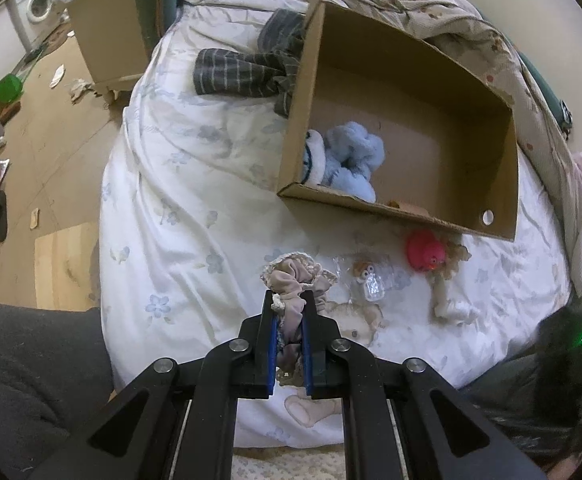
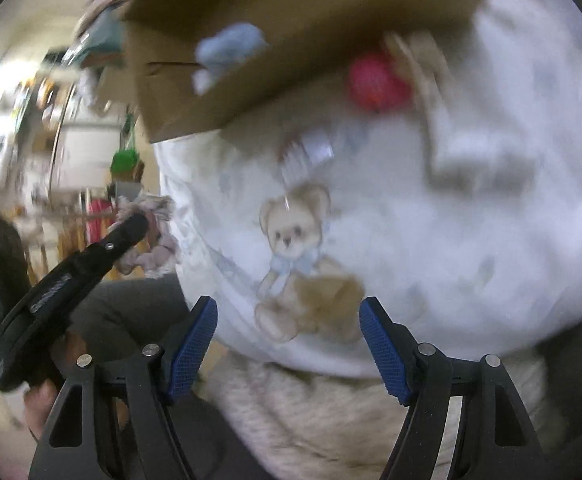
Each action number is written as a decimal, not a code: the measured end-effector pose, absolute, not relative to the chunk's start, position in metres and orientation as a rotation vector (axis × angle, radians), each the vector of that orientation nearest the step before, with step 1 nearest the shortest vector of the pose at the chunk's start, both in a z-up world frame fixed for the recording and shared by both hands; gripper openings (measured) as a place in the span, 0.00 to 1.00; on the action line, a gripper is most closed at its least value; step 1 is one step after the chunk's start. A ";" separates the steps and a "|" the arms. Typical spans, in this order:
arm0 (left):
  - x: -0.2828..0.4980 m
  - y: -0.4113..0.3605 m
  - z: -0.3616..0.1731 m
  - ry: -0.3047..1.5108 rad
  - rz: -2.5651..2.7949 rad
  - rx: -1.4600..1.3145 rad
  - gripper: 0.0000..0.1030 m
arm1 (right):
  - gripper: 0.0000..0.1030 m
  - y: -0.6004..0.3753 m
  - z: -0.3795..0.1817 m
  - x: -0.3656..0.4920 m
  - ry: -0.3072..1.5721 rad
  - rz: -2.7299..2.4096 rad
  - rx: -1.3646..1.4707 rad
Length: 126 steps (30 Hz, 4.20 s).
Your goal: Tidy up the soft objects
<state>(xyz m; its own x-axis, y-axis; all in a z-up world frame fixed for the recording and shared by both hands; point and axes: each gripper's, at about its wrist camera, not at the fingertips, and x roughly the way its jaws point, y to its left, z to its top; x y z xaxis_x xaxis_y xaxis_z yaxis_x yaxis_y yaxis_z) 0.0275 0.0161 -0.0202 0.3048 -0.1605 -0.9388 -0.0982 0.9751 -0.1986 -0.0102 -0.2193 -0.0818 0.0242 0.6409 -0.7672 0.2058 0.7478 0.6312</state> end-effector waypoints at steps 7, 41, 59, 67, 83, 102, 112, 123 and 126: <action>0.028 0.018 -0.019 1.257 -0.039 -0.245 0.09 | 0.49 -0.199 -0.110 -0.023 1.594 0.245 0.758; 0.026 0.008 -0.020 1.252 -0.060 -0.200 0.09 | 0.10 -0.215 -0.034 -0.004 1.334 0.335 0.496; 0.023 0.002 0.000 1.156 -0.048 -0.134 0.09 | 0.10 -0.242 -0.006 0.008 1.190 0.342 0.532; 0.030 0.005 0.012 1.097 -0.039 -0.137 0.09 | 0.10 -0.247 0.007 0.022 1.128 0.392 0.502; 0.028 0.008 0.027 1.044 -0.043 -0.084 0.09 | 0.10 -0.245 -0.009 0.015 1.146 0.365 0.525; 0.097 0.003 0.062 0.976 -0.075 -0.167 0.09 | 0.10 -0.262 0.067 0.096 0.969 0.444 0.410; 0.145 -0.019 0.022 1.043 -0.101 -0.142 0.09 | 0.10 -0.274 0.019 0.136 1.020 0.407 0.527; 0.155 -0.043 -0.024 1.104 -0.131 -0.098 0.09 | 0.11 -0.262 -0.028 0.144 1.167 0.326 0.398; 0.156 -0.044 -0.025 1.111 -0.138 -0.100 0.09 | 0.12 -0.257 -0.030 0.146 1.173 0.324 0.366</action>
